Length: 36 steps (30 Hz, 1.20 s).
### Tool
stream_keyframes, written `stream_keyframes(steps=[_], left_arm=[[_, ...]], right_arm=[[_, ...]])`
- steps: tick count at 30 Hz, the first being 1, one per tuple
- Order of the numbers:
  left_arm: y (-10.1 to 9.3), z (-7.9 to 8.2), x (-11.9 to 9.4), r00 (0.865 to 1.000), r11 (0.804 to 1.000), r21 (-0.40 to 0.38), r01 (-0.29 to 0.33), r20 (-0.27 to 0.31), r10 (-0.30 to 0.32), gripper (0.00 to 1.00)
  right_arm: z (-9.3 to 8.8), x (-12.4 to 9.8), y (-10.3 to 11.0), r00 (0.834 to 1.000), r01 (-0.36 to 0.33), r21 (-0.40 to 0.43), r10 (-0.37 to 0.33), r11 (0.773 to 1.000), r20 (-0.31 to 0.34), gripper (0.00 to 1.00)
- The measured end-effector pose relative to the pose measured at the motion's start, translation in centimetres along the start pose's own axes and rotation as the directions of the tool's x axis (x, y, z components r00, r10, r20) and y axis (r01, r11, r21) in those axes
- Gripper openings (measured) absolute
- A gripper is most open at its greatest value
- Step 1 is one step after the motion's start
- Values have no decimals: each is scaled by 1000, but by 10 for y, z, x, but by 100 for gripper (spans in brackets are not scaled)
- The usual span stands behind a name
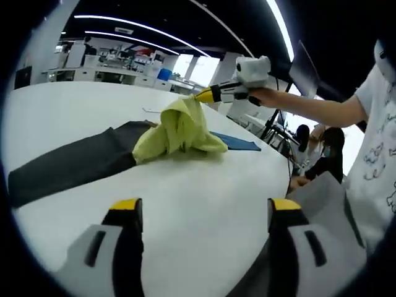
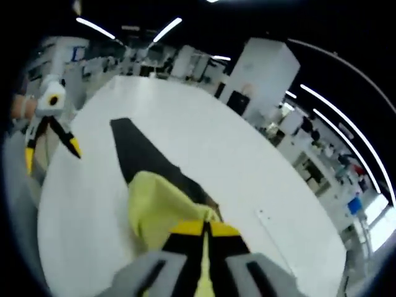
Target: Fold the garment on the visible template until the final outline fits inside the template.
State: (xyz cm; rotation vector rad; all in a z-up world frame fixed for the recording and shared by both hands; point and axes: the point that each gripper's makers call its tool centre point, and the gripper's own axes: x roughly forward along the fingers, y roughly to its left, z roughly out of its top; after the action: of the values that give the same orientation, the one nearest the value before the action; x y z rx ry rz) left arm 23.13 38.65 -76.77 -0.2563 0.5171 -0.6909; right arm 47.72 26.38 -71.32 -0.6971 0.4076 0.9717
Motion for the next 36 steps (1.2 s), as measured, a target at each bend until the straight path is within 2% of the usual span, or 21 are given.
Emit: stream_keyframes(steps=[5,13,19,25,30,32,36], left_arm=[[4,0,0,1000,1000,-8,-7,4,7,79],[6,-1,3,1000,1000,-8,-14,-8,13,79],[6,-4,5,1000,1000,-18,-8,-9,8,77],[6,-7,7,1000,1000,-27,-7,-13,7,77],[5,-8,9,1000,1000,-31,-3,-14,3,77],[5,-9,10,1000,1000,-31,-1,-17,0,77],[2,-8,13,1000,1000,-28,8,-16,-8,76]], right_arm=[[-7,21,-13,999,17,7,-16,1000,-41,0],[-27,41,-23,992,43,29,-39,999,-116,0],[-48,57,-31,982,69,67,-55,995,-181,0],[-59,61,-23,975,64,65,-48,996,-217,0],[-56,53,-26,978,67,66,-52,996,-202,0],[-56,50,-30,979,75,71,-60,995,-194,6],[-54,38,-27,985,73,85,-59,994,-162,11]])
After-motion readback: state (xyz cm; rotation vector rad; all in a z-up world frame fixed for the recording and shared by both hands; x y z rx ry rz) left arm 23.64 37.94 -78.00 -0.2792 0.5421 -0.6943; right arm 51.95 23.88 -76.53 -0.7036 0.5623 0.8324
